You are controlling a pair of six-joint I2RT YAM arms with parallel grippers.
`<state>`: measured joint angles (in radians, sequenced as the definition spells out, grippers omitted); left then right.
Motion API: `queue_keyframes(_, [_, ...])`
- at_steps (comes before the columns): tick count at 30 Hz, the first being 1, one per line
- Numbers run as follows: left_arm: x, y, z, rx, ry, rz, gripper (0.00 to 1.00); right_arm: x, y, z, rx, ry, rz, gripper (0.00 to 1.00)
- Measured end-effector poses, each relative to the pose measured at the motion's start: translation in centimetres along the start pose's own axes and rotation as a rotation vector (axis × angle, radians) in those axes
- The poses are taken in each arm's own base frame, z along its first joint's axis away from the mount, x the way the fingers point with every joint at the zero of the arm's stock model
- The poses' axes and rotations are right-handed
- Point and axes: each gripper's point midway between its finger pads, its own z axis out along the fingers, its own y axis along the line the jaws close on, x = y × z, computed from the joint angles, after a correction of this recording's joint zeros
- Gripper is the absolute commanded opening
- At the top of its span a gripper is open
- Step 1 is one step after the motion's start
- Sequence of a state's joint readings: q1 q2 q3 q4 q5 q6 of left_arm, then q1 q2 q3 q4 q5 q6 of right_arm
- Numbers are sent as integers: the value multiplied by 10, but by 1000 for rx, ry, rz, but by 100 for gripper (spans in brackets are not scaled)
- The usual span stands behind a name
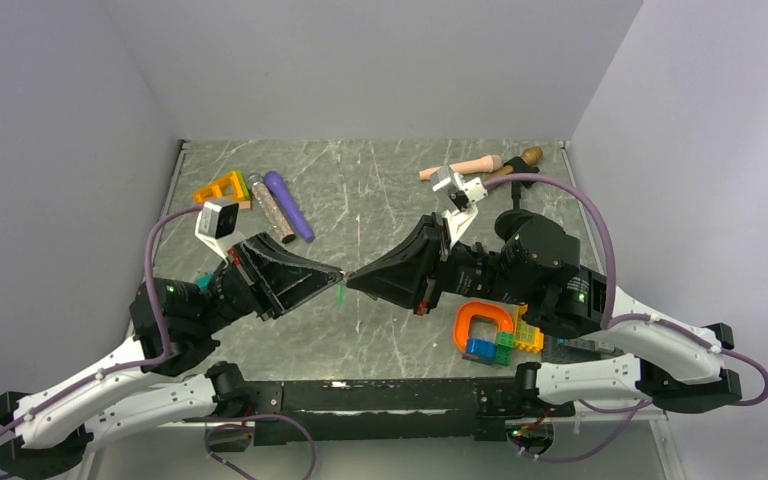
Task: Remove the keys from the keyring
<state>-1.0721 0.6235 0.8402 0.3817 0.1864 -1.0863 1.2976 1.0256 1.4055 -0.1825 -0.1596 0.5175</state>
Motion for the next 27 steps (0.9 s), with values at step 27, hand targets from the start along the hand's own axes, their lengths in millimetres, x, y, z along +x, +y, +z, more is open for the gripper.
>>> queue_keyframes(27, [-28, 19, -13, -82, -212, 45, 0, -7, -11, 10, 42, -78, 29, 0])
